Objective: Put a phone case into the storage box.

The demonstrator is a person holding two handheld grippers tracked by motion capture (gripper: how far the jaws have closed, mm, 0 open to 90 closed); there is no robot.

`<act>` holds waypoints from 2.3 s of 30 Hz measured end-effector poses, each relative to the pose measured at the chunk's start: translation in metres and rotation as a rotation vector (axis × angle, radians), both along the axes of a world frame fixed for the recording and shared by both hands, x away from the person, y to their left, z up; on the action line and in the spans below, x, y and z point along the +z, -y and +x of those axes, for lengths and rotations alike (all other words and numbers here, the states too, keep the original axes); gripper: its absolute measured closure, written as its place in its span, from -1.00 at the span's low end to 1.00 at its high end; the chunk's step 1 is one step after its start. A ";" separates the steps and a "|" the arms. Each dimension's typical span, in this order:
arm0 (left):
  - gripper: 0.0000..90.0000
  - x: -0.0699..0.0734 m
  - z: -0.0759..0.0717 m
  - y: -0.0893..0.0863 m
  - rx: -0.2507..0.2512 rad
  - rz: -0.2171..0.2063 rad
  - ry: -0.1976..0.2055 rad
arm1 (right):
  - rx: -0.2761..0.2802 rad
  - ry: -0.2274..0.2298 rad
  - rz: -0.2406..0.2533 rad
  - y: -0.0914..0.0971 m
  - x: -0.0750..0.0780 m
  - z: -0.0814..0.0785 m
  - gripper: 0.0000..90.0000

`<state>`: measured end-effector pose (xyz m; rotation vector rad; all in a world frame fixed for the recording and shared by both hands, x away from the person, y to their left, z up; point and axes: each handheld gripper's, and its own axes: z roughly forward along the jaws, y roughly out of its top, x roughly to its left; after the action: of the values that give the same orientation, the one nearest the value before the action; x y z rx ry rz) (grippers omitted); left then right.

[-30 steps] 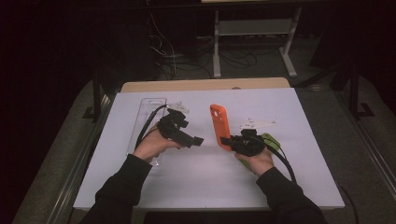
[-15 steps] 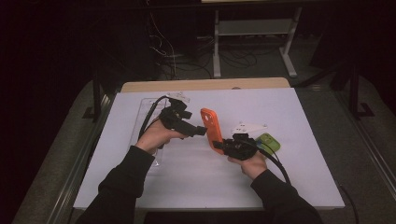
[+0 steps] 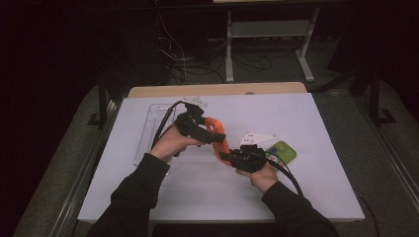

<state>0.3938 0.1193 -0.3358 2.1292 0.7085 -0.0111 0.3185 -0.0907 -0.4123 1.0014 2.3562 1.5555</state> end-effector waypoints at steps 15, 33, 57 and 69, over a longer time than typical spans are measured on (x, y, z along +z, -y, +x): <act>-0.86 -0.002 -0.001 0.003 0.023 -0.052 -0.012 | 0.007 0.005 -0.004 -0.002 0.000 -0.002 0.74; -0.64 -0.001 -0.002 0.004 -0.003 -0.051 0.006 | 0.017 -0.004 -0.033 -0.005 -0.005 -0.002 0.74; -0.62 0.026 0.014 0.000 0.029 0.060 0.033 | -0.018 -0.016 -0.190 0.030 -0.001 -0.001 -0.83; -0.62 0.048 0.032 -0.022 0.078 0.089 0.047 | -0.092 0.040 -0.214 0.081 0.000 -0.019 -1.00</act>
<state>0.4253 0.1415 -0.2874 2.1773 0.7761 0.1143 0.2991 -0.1714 -0.4124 1.0042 2.3518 1.2476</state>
